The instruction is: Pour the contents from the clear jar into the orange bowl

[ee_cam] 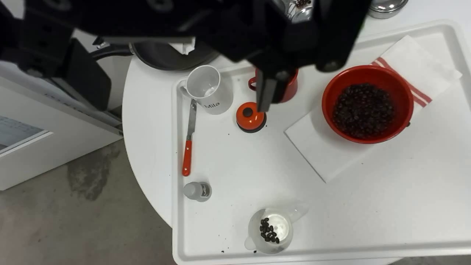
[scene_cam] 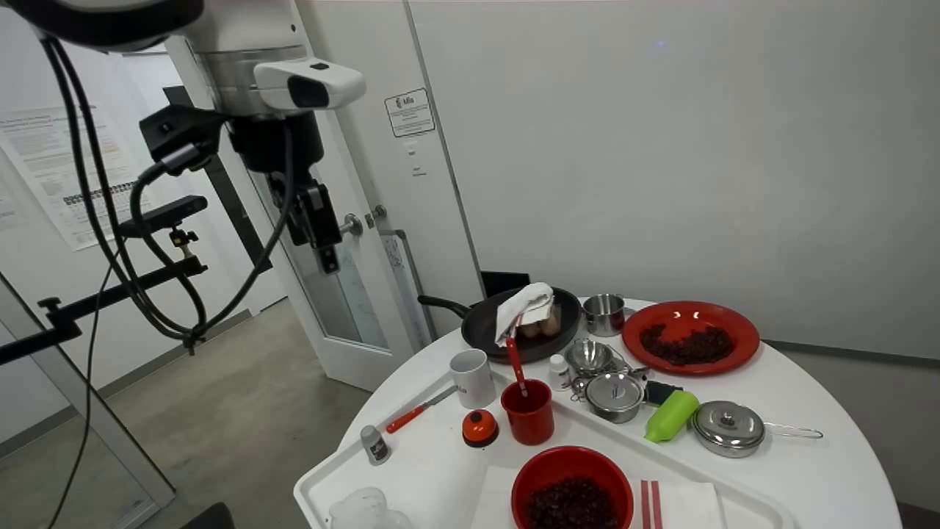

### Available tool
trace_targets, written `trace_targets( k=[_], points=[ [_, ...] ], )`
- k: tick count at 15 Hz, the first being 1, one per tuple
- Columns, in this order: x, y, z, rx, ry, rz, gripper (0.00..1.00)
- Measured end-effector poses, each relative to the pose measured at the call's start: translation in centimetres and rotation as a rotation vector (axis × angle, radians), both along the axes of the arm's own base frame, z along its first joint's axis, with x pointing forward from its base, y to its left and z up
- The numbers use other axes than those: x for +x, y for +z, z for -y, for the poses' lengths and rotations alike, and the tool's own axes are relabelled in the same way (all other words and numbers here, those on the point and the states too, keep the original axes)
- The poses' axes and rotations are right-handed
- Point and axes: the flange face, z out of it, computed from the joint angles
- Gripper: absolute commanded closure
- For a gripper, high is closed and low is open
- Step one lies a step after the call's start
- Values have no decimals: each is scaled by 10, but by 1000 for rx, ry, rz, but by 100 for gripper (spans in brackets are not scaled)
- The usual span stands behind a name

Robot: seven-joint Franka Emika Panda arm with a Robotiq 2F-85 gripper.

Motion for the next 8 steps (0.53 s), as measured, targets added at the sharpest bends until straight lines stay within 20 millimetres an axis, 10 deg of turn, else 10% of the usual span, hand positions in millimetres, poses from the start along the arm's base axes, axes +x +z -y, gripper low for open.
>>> trace_targets(
  k=[8],
  points=[
    [29,-73,22,-82,-275,-102,0]
  ],
)
